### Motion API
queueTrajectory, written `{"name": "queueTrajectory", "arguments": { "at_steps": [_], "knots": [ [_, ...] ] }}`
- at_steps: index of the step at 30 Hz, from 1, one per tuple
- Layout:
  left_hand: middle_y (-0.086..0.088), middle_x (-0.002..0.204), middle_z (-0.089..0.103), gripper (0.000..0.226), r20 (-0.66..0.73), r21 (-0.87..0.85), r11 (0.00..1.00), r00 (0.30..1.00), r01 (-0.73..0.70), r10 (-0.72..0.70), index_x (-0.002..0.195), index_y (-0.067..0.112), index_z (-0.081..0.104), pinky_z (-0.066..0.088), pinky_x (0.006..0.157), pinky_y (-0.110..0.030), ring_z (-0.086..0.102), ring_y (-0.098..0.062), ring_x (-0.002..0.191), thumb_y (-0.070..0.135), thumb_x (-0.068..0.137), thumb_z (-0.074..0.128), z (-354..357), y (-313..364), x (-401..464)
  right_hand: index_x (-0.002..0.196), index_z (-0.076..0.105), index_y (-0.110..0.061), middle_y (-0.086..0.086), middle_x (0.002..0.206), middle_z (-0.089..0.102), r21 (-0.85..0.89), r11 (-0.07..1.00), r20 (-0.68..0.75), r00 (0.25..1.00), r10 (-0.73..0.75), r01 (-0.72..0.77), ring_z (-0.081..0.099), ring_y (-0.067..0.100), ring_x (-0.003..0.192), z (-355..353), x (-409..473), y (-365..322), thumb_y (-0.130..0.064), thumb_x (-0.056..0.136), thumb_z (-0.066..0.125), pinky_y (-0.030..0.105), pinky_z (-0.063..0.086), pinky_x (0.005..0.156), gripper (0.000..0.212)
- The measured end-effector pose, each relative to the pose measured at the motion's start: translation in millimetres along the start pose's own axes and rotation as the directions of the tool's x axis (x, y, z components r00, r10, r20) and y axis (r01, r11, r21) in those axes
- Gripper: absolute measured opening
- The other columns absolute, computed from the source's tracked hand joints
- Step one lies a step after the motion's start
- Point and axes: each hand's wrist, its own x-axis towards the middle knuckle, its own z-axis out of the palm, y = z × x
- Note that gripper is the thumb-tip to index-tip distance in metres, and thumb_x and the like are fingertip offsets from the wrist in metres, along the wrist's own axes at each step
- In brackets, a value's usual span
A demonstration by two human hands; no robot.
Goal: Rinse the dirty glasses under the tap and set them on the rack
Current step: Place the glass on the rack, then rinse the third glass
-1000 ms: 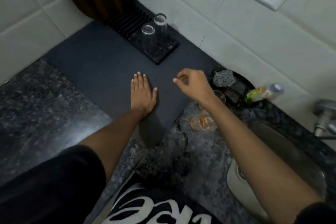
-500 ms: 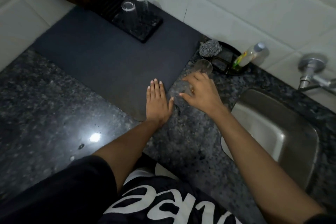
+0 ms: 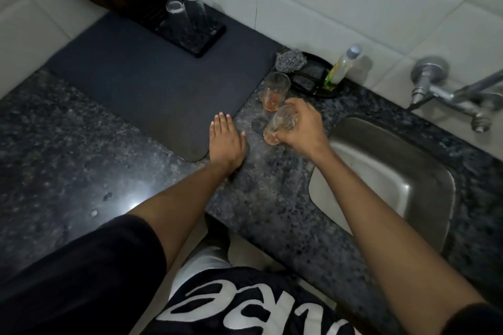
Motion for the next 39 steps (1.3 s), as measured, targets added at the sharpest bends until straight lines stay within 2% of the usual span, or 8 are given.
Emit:
{"name": "queueTrajectory", "arguments": {
  "at_steps": [4,8,14,18,21,26,30,39],
  "knots": [
    [-0.024,0.159,0.035,0.069,-0.029,-0.086,0.996,0.999,-0.022,0.019,0.156,-0.004,0.027,0.019,0.125,-0.047,0.03,-0.037,0.149,0.043,0.106,0.031,-0.2,48.2,-40.2,0.139,0.056,-0.012,0.004,0.126,0.066,0.148,0.985,-0.112,0.988,0.107,-0.09,0.062,0.018,0.113,-32.6,-44.2,32.5,-0.028,0.06,0.098,0.033,0.052,0.097,0.091],
    [-0.024,0.144,0.051,0.063,-0.019,-0.189,0.975,0.993,-0.12,0.119,0.151,-0.003,0.036,0.035,0.116,-0.047,0.047,-0.039,0.133,0.042,0.107,0.034,11.7,117.6,-79.4,0.124,0.065,-0.015,0.0,0.116,0.068,0.306,0.94,-0.216,0.951,0.222,-0.15,0.065,0.016,0.105,-74.4,-89.5,76.6,-0.03,0.064,0.098,0.036,0.056,0.093,0.07],
    [-0.022,0.145,0.052,0.057,-0.086,-0.313,0.882,0.936,-0.351,0.342,0.148,0.0,0.042,0.038,0.112,-0.044,0.047,-0.037,0.133,0.038,0.105,0.044,10.8,228.2,-96.7,0.107,0.064,-0.022,0.002,0.109,0.07,0.368,0.911,-0.404,0.851,0.335,-0.184,0.067,0.018,0.1,-138.5,-133.4,133.8,-0.033,0.063,0.1,0.035,0.057,0.088,0.057],
    [-0.023,0.154,0.044,0.064,-0.134,-0.373,0.828,0.907,-0.419,0.399,0.154,-0.001,0.034,0.034,0.117,-0.041,0.043,-0.036,0.142,0.039,0.106,0.045,-11.5,299.4,-81.9,0.124,0.067,-0.011,0.008,0.12,0.07,0.358,0.913,-0.524,0.766,0.371,-0.197,0.066,0.017,0.106,-179.9,-135.5,158.8,-0.028,0.063,0.101,0.027,0.052,0.093,0.072],
    [-0.025,0.148,0.05,0.065,-0.149,-0.439,0.772,0.885,-0.46,0.442,0.151,-0.003,0.038,0.041,0.111,-0.045,0.049,-0.039,0.136,0.041,0.104,0.047,-28.4,345.8,-60.5,0.129,0.064,-0.012,0.007,0.12,0.068,0.36,0.913,-0.575,0.726,0.377,-0.189,0.066,0.019,0.105,-206.3,-127.0,170.9,-0.028,0.062,0.1,0.035,0.057,0.094,0.078],
    [-0.021,0.116,0.067,0.039,-0.2,-0.56,0.714,0.905,-0.42,0.375,0.127,0.002,0.051,0.046,0.081,-0.041,0.063,-0.041,0.107,0.032,0.102,0.054,-50.2,395.1,-27.6,0.117,0.066,-0.02,0.001,0.106,0.072,0.339,0.922,-0.607,0.706,0.365,-0.185,0.069,0.018,0.094,-228.7,-108.9,173.6,-0.034,0.058,0.099,0.037,0.06,0.086,0.069],
    [-0.023,0.112,0.068,0.036,-0.16,-0.51,0.791,0.941,-0.337,0.298,0.119,0.001,0.056,0.043,0.077,-0.038,0.064,-0.042,0.105,0.034,0.106,0.048,-58.8,413.4,-5.1,0.12,0.066,-0.016,-0.001,0.106,0.073,0.346,0.922,-0.591,0.724,0.356,-0.171,0.069,0.014,0.093,-233.6,-94.6,172.9,-0.03,0.061,0.099,0.027,0.057,0.084,0.068],
    [-0.023,0.107,0.071,0.043,-0.048,-0.483,0.841,0.966,-0.245,0.254,0.105,-0.005,0.067,0.043,0.071,-0.037,0.067,-0.04,0.099,0.034,0.107,0.049,-56.3,414.4,24.3,0.114,0.063,-0.026,-0.005,0.106,0.073,0.385,0.913,-0.608,0.708,0.36,-0.134,0.072,0.012,0.094,-230.4,-71.9,175.7,-0.047,0.051,0.09,0.04,0.063,0.084,0.072]
  ]
}}
